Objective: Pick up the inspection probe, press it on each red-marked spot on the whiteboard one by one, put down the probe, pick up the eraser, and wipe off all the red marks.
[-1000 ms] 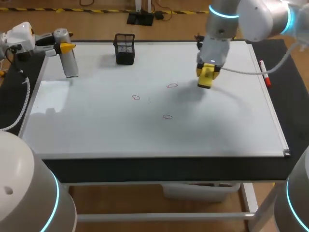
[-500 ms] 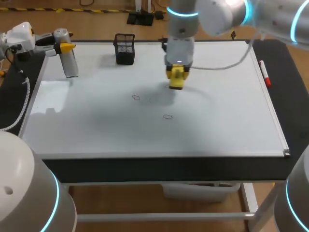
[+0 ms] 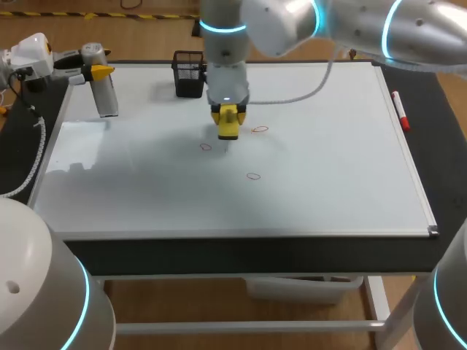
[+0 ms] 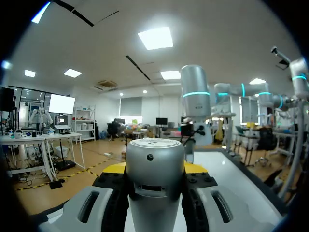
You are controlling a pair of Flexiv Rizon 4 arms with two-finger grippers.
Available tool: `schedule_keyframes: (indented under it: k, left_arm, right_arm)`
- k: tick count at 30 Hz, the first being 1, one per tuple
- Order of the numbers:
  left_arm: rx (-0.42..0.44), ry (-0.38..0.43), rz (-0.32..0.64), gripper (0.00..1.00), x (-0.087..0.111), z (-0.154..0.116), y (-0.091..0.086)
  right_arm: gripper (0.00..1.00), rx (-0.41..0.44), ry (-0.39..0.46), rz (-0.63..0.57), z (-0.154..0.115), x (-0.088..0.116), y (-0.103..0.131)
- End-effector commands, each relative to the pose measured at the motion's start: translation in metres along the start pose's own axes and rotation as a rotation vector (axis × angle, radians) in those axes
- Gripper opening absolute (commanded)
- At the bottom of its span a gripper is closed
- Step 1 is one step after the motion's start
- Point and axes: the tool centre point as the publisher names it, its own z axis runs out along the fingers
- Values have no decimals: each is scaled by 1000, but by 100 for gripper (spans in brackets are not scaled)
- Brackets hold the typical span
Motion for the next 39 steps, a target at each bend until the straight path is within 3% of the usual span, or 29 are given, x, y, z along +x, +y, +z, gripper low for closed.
schedule_keyframes:
  k: [1,17,32,39]
  left_arm:
    - [0,-2,2,0,1,0,-1]
    - [0,-2,2,0,1,0,-1]
    - [0,-2,2,0,1,0,-1]
    - [0,-2,2,0,1,0,-1]
  right_arm:
    - [0,13,202,-2,3,-20,7]
    - [0,-14,153,-65,13,-64,21]
    - [0,-8,31,-76,18,-81,25]
    - [0,-32,18,-93,25,-86,29]
